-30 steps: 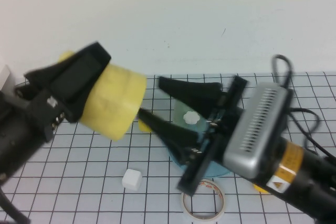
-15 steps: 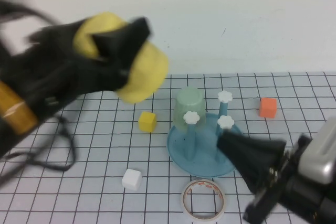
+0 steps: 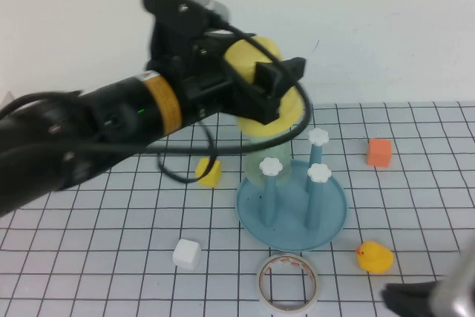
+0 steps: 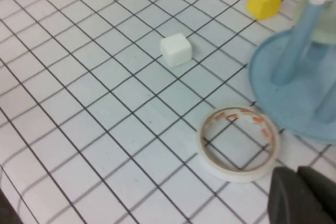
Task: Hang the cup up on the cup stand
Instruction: Place the cup on the cup holder
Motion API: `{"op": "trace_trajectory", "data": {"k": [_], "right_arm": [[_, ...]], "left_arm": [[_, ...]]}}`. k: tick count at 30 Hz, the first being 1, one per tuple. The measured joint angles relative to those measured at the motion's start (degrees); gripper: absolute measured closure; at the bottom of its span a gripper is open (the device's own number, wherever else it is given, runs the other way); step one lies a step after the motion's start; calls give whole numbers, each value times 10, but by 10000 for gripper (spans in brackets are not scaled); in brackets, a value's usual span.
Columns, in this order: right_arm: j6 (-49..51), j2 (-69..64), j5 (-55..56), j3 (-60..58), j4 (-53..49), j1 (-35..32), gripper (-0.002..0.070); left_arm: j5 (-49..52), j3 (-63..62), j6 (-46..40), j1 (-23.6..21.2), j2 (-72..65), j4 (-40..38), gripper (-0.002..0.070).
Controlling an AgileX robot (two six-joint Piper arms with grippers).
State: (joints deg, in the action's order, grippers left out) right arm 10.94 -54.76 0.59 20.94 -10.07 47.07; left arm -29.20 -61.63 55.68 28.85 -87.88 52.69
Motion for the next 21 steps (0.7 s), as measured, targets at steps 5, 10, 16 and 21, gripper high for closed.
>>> {"op": "trace_trajectory", "data": {"k": [5,10,16,21], "right_arm": [[-47,114,-81,-1,0,0,671],[-55,211,-226,31,-47,0,671],[-55,290,-413,52,-145,0,672],[-57,320,-545,54,-158,0,673]], "left_arm": [[-60,-55,2,0,-79,12,120],[-110,-87,4,0,-145,15,121],[-108,-123,-33,0,-218,6,121],[-54,-175,-121,17,-277,-31,121]]}}
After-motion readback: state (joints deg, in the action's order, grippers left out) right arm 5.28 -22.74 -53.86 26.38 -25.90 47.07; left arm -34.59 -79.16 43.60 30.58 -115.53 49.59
